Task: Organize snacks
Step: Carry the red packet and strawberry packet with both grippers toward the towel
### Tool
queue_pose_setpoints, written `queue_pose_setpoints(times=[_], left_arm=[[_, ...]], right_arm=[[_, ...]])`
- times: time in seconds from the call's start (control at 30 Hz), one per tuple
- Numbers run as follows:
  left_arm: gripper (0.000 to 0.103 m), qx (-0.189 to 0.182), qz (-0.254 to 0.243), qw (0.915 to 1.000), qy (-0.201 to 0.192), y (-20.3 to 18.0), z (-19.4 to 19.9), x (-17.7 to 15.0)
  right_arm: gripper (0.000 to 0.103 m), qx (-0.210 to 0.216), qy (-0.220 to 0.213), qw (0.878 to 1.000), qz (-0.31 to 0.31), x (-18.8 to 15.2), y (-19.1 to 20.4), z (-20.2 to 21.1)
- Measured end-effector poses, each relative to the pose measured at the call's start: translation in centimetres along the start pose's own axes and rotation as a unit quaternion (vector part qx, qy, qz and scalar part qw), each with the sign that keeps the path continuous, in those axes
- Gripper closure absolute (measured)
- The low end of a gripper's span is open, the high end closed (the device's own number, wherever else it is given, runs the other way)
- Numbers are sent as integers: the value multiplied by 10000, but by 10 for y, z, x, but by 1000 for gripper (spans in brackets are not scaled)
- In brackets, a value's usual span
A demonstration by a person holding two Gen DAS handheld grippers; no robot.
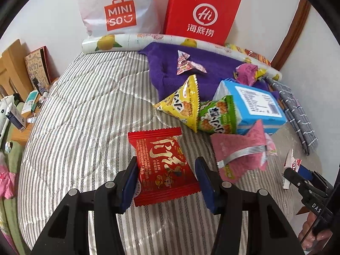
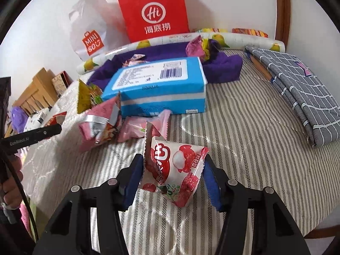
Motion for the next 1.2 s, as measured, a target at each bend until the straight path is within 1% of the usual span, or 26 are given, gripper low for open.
queue_pose_setpoints(times=[0.13,0.27,0.4,0.63,0.87,1.07,1.2], left_arm=[[52,-109,23,9999,-47,-6,12,2],[52,-166,-59,9997,-170,-16,26,9],[52,-278,-136,9991,-286,-29,39,18],[52,-395,-251,9981,-403,-50,50,36],[52,-468,-314,9973,-468,-63,54,51],[52,-492,-368,9964,-589,-70,56,67],[52,-539,-335,9963,-575,-72,53,75]], right_arm=[[48,71,-125,9999,-24,7,4,14],[48,118,-263,9996,-13,17,8,29],[48,105,-427,9990,30,31,10,44],[49,135,-654,9977,115,60,10,62],[50,98,-830,9958,377,91,18,71],[50,172,-842,9951,483,109,26,65],[50,162,-840,9947,570,123,32,58]])
Point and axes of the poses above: each gripper's, at about its wrist camera, not at the fingertips, and z roughly against the way its jaws point, y to its left, x to its top, the point moved 9 cm from there along -z, roughly the way its jaws point, and after that the axes turned 8 degrees about x, right-handed, at the moved point
